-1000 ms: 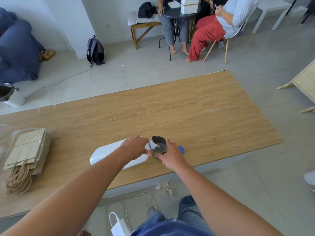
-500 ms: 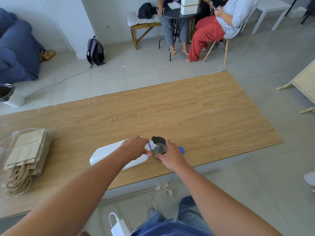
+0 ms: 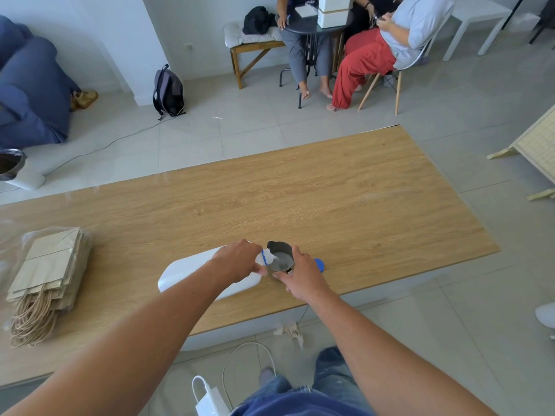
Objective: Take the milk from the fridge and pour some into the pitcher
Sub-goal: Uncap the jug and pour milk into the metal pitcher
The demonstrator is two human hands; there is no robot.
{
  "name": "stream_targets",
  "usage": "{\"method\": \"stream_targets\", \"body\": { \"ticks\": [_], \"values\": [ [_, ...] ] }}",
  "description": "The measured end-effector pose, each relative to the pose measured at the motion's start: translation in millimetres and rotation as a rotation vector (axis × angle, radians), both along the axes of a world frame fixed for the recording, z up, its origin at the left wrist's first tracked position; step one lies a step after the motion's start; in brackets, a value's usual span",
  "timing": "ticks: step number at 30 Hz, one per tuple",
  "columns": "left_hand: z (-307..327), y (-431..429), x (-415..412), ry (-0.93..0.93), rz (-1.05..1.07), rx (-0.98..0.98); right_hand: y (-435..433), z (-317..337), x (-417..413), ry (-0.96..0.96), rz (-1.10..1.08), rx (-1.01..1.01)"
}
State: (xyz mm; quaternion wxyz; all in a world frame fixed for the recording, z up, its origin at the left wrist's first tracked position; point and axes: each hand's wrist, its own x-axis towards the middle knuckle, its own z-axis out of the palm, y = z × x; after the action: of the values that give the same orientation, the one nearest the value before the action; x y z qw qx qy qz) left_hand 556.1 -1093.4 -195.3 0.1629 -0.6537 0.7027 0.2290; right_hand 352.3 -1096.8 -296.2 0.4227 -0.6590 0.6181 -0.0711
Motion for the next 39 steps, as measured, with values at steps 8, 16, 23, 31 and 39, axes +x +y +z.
{"method": "stream_targets", "body": {
  "ticks": [8, 16, 23, 31, 39],
  "values": [
    [5, 0, -3, -0.002, 0.008, 0.007, 0, -1, 0, -0.012, -0.005, 0.013],
    [8, 0, -3, 0.009, 0.023, 0.016, -1, -3, 0, -0.015, 0.000, 0.008],
    [11, 0, -5, -0.001, 0.031, 0.023, -1, -3, -1, -0.020, -0.006, 0.010],
    [12, -1, -7, -0.014, 0.030, 0.032, 0, -3, -1, -0.017, -0.007, 0.008],
    [9, -1, -5, -0.021, 0.019, 0.035, -1, -6, -1, -0.032, -0.018, 0.026]
  ]
}}
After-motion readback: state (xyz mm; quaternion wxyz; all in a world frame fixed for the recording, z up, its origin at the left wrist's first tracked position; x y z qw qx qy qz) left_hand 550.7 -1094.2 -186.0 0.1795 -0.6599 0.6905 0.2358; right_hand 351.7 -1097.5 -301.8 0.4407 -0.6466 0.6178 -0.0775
